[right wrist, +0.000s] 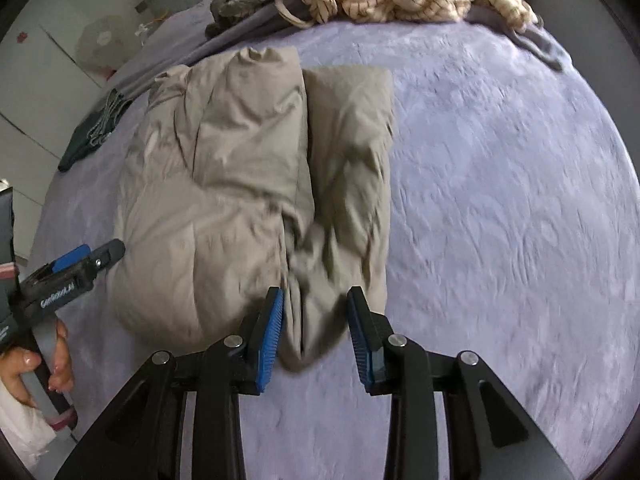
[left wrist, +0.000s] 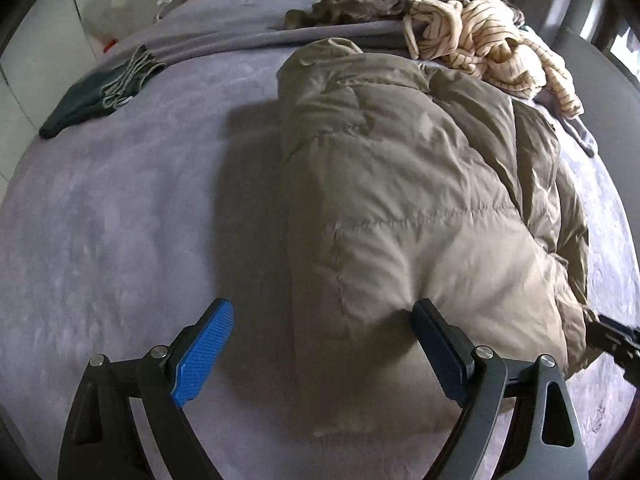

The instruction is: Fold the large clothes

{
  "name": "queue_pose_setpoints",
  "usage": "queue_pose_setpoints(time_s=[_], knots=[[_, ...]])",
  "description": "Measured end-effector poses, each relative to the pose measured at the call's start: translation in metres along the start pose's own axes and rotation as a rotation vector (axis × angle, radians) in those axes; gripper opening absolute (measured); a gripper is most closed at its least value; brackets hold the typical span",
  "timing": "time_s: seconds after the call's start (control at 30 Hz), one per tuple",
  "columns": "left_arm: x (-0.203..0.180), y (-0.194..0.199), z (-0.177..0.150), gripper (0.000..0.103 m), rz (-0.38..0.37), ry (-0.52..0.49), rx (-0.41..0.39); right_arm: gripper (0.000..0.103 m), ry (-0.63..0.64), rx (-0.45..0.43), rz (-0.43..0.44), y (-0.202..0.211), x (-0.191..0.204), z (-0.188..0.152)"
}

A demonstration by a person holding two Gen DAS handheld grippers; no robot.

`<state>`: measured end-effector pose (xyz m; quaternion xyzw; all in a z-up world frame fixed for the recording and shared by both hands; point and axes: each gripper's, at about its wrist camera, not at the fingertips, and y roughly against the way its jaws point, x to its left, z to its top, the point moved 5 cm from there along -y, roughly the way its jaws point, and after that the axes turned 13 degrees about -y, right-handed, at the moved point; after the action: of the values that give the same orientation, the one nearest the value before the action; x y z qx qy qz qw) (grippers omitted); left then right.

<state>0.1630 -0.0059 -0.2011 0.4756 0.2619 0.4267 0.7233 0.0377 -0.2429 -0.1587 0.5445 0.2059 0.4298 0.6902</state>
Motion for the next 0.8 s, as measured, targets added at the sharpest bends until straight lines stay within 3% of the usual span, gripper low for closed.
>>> queue_pose_setpoints(time_s=[0.57,0.67,0.8], knots=[[0.009,0.070,-0.026,0.091,-0.050,-0.010,0.042,0.053,-0.101,0.022,-0.008,0.057,-0.001,-0.031],[0.013,0.080,-0.031,0.103,-0.068,-0.015,0.032,0.058,-0.124,0.014,-0.020,0.060,0.004,-0.037],[0.018,0.090,-0.035,0.103,-0.049,-0.040,0.003,0.061,-0.135,-0.008,-0.029,0.066,0.015,-0.040]])
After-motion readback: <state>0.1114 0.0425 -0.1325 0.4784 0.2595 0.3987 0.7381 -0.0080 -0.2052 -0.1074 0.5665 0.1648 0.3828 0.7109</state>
